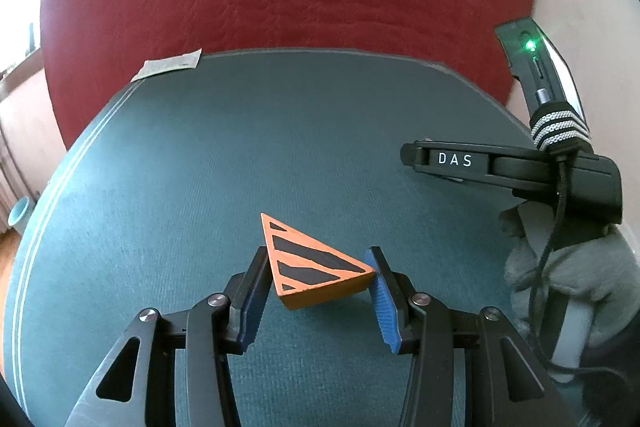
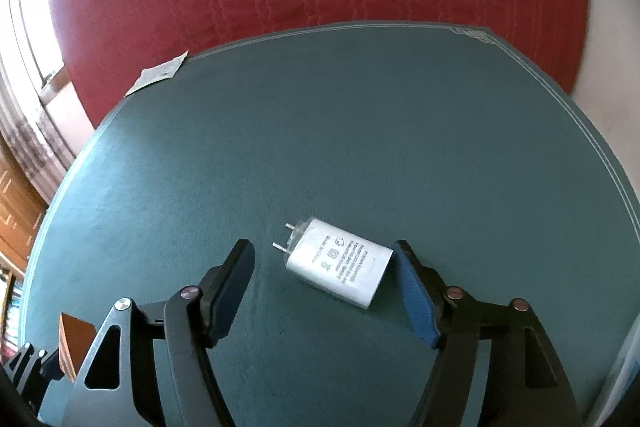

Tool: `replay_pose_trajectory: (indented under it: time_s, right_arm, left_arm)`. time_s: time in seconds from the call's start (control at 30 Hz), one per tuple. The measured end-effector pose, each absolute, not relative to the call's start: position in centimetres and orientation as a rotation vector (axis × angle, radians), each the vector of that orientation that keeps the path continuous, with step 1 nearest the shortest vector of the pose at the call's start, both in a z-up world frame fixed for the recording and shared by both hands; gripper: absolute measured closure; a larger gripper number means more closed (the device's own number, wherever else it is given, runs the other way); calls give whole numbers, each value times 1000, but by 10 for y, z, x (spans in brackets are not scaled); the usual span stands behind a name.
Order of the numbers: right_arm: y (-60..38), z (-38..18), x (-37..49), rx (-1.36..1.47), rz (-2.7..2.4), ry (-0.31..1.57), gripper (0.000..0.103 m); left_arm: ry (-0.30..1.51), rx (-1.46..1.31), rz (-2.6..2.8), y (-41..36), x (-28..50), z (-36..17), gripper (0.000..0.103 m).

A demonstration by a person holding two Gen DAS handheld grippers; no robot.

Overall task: Organize rigid objects
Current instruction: 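Grasp the white charger with the right tool while the left tool holds the triangle, then carry the white charger into the clear bowl and open the right tool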

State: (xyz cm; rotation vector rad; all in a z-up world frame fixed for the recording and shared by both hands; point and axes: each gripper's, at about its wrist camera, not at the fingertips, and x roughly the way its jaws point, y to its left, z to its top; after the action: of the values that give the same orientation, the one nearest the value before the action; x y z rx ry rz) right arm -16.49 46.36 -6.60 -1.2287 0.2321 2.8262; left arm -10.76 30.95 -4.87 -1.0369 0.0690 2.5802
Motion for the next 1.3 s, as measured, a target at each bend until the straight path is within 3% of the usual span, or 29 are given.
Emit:
replay_pose_trajectory:
  time_s: [0.13,0.8,1.3]
  right_arm:
    - [458,-67,-165,-1202,2809,192,40]
    - [501,-32,-55,-1066,2901,264,40]
    - [602,4,62,-844,2787,364,40]
  left_arm:
    - [43,-1052,2572,309,-106,-49,53]
    - [93,-995,2658,326,-67,-23,53]
    - [165,-771,2543,408,4,32,53]
